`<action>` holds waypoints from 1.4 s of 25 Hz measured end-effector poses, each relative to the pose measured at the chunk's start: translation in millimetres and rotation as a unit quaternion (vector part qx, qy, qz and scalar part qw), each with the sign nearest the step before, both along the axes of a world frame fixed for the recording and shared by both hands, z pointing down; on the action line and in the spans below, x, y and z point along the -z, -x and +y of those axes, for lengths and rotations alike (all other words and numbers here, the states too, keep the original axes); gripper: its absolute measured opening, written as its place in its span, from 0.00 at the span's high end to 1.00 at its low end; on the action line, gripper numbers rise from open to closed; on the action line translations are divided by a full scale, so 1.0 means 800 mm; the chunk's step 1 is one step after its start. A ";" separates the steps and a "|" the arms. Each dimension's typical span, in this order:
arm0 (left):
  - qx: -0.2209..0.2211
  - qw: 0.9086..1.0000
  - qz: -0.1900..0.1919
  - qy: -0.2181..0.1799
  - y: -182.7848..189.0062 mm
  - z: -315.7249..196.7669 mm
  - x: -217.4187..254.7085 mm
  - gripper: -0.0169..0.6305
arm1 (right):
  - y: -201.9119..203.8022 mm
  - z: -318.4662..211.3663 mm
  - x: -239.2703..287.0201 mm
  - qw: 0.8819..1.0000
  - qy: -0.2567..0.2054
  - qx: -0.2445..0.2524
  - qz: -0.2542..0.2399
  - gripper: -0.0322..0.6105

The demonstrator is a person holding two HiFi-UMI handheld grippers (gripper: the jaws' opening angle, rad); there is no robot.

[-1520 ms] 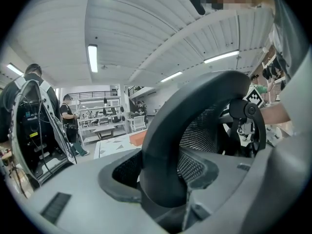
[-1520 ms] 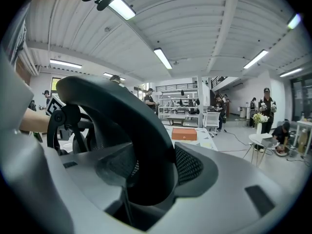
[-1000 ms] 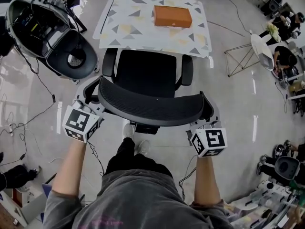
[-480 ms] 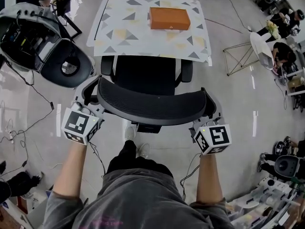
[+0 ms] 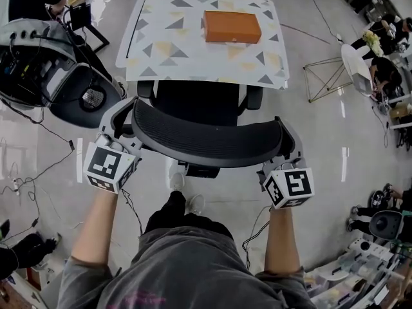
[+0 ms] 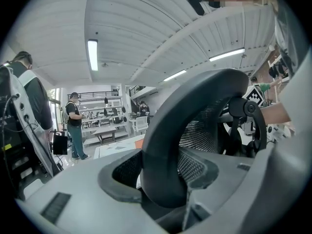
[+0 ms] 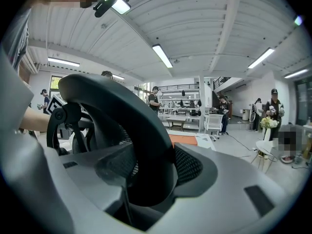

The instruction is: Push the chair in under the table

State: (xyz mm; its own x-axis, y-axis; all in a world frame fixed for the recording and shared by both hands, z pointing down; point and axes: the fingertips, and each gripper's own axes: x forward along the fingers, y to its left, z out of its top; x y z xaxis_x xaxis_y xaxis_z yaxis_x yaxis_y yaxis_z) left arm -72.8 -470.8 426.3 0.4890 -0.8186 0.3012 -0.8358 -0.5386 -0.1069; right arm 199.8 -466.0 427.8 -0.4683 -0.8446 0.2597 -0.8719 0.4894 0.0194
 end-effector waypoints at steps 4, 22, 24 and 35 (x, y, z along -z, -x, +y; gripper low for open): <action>0.001 1.000 -0.001 -0.001 -0.001 -0.004 0.001 0.62 | 0.000 -0.005 0.000 1.000 0.000 -0.001 0.003 0.59; -0.008 1.000 -0.015 0.008 -0.003 0.016 -0.005 0.58 | -0.003 0.014 -0.005 1.000 0.009 -0.006 0.008 0.58; -0.007 1.000 -0.018 0.008 -0.003 0.019 -0.005 0.57 | -0.004 0.017 -0.005 1.000 0.009 -0.008 0.010 0.58; 0.013 1.000 -0.015 -0.001 0.007 0.053 0.011 0.58 | -0.011 0.052 0.010 1.000 -0.001 -0.008 -0.001 0.58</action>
